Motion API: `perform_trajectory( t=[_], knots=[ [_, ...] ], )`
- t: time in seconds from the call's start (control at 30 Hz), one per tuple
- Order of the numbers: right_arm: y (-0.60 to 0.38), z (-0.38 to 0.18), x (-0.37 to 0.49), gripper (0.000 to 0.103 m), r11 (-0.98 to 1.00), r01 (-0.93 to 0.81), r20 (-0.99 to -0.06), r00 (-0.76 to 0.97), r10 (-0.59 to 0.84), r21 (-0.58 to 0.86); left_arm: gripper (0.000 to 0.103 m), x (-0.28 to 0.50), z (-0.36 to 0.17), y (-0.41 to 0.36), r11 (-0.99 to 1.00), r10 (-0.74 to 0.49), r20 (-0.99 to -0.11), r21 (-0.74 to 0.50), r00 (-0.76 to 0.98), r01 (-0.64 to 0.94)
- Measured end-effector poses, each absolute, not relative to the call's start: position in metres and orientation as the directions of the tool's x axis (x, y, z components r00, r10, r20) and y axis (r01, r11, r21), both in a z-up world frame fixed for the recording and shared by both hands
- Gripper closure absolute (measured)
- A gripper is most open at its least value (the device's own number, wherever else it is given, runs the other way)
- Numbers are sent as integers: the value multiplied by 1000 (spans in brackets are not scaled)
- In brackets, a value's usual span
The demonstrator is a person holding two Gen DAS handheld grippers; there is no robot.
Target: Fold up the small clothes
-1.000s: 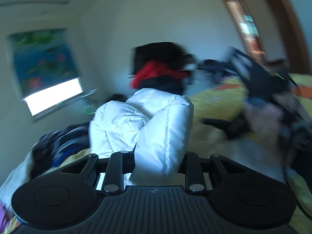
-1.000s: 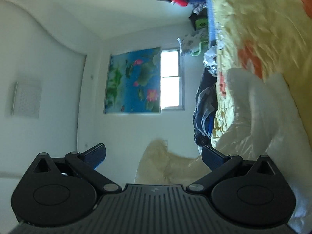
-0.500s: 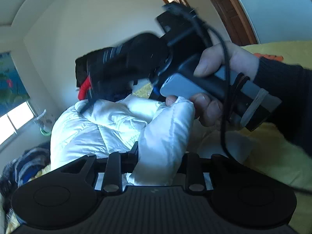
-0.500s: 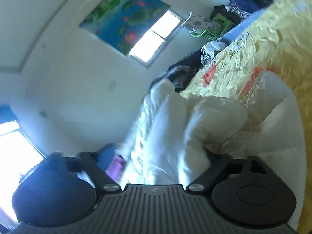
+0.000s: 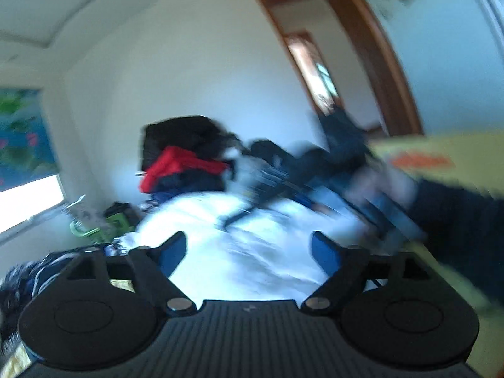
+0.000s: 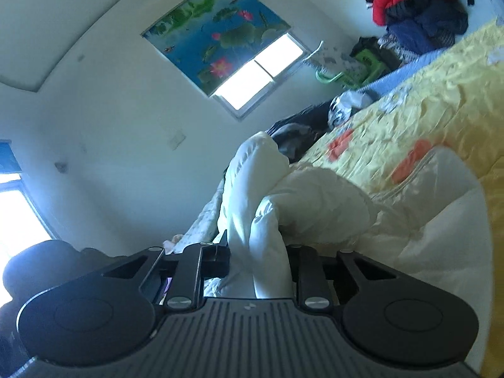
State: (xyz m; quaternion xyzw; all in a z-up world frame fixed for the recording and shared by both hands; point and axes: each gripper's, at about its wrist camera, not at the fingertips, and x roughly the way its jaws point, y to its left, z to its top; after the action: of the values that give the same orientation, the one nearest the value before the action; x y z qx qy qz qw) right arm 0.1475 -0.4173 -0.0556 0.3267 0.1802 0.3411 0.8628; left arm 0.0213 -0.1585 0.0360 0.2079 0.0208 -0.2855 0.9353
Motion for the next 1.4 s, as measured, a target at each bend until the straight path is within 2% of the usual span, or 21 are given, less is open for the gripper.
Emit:
perform_trajectory(
  t=[0.03,0.1,0.23,0.3,0.33,0.37,0.43,0.47,0.57,0.63,0.7,0.83,0.9,1.0,1.13,1.17,1.2,1.23,1.33,1.37,1.4],
  knots=[
    [-422,-54,145,79,556,-470,-84,708,701,686,5,37,45,-154,780,-512,-135,341,848,525],
    [-433,-50,137,79,564,-474,-84,711,698,677,5,69,56,-151,828,-473,-127,276,872,489],
    [-450,-46,126,80,602,-448,-99,743,661,661,5,146,61,-163,869,-436,-246,135,866,476],
    [-456,-52,131,80,579,-429,-93,743,663,693,5,173,48,-182,837,-473,-310,135,825,530],
    [-456,-55,134,80,571,-419,-100,740,665,706,5,188,41,-193,819,-473,-383,141,793,557],
    [-456,-58,138,75,571,-393,-120,740,661,720,5,202,28,-200,811,-471,-462,109,751,575],
    [-458,-64,145,48,597,-313,-184,759,624,739,5,214,8,-200,810,-488,-508,38,710,585],
    [-462,-68,148,28,601,-275,-193,778,597,750,5,215,2,-202,802,-497,-503,45,707,596],
    [-476,-70,144,26,560,-245,-129,829,545,791,5,213,-10,-213,773,-504,-512,92,695,628],
    [-483,-66,134,26,545,-220,-66,887,456,809,4,213,-19,-224,747,-514,-517,123,685,654],
    [-475,-52,125,26,592,-238,-37,910,414,770,4,217,-25,-230,732,-522,-510,143,683,666],
    [-424,-14,122,26,615,-475,17,800,600,629,4,216,-34,-243,719,-528,-504,163,683,676],
    [-397,5,129,28,627,-550,-32,737,675,552,4,208,-37,-243,710,-533,-501,173,681,683],
    [-362,28,145,26,728,-534,-162,748,644,430,4,216,-38,-245,711,-536,-493,175,686,681],
    [-352,1,195,23,748,-443,-358,681,639,494,4,207,-39,-243,711,-543,-488,167,684,683],
    [-356,-15,209,30,780,-380,-411,689,597,497,4,208,-39,-242,709,-548,-488,159,679,686],
    [-360,-30,221,43,814,-327,-459,697,551,481,4,202,-34,-238,706,-555,-488,152,674,692],
    [-368,-41,233,51,819,-293,-490,684,541,494,4,199,-35,-238,700,-552,-487,170,677,693],
    [-407,-76,252,95,743,-147,-481,677,557,653,4,203,-34,-235,698,-571,-489,135,659,704],
    [-413,-83,255,102,723,-143,-480,659,579,676,4,204,-35,-235,694,-574,-493,132,654,708],
    [-417,-91,255,102,696,-139,-466,650,601,705,4,205,-35,-235,692,-575,-493,133,653,710]
  ],
)
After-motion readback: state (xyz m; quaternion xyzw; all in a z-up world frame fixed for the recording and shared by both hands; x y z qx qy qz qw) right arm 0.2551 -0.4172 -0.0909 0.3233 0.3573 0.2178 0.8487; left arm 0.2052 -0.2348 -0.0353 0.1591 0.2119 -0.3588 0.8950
